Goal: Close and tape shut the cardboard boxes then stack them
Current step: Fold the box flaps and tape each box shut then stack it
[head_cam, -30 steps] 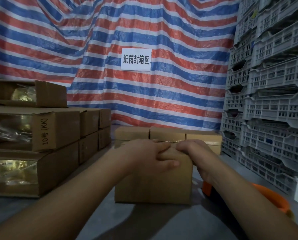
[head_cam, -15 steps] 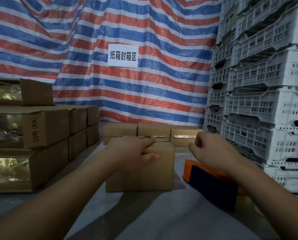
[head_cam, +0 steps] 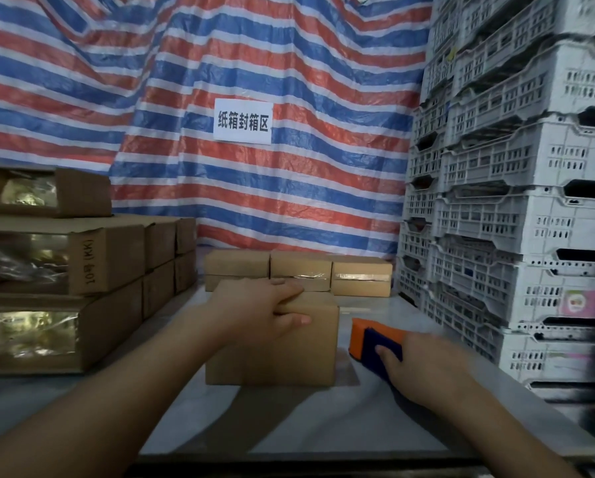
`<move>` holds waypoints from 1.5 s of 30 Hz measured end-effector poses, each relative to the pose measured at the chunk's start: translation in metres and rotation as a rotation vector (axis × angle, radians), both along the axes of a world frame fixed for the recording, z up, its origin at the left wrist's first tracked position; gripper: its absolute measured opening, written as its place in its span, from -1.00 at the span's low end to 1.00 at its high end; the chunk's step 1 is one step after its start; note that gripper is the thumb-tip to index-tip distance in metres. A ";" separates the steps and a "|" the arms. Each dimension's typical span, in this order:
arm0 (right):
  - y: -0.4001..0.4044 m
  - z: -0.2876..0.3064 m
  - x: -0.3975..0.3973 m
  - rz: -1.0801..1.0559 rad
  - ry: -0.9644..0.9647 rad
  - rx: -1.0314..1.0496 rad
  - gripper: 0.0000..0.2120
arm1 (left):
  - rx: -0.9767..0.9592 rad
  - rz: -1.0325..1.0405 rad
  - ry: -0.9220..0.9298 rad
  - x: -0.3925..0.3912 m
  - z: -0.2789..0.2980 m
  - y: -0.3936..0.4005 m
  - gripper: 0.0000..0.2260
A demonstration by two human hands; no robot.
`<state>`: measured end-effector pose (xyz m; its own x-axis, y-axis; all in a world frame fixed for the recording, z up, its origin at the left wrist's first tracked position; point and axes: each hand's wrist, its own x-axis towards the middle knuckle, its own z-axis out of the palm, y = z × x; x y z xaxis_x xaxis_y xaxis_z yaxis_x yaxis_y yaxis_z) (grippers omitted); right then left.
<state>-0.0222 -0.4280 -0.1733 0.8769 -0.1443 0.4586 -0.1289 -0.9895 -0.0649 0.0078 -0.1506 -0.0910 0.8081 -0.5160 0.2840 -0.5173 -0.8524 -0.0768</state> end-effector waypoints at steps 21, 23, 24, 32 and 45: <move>0.048 0.178 0.029 0.620 0.048 1.246 -0.52 | -1.186 0.008 0.537 0.020 0.023 0.016 -0.49; 0.068 0.183 0.037 0.640 0.162 1.223 -0.55 | -1.319 0.018 0.642 0.020 0.027 0.016 -0.40; 0.078 0.182 0.042 0.640 0.197 1.202 -0.55 | -1.380 0.025 0.664 0.020 0.028 0.017 -0.38; 0.101 0.173 0.062 0.658 0.217 0.990 -0.45 | -1.786 -0.082 0.809 0.019 0.033 0.033 -0.38; 0.110 0.178 0.059 0.638 0.320 0.952 -0.64 | -1.812 -0.126 0.803 0.016 0.033 0.036 -0.66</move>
<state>0.0369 -0.3176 0.0050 0.9691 0.1956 0.1500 0.2248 -0.4520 -0.8632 0.0235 -0.1151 -0.0583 0.9835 -0.1488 0.1032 -0.0385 0.3847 0.9222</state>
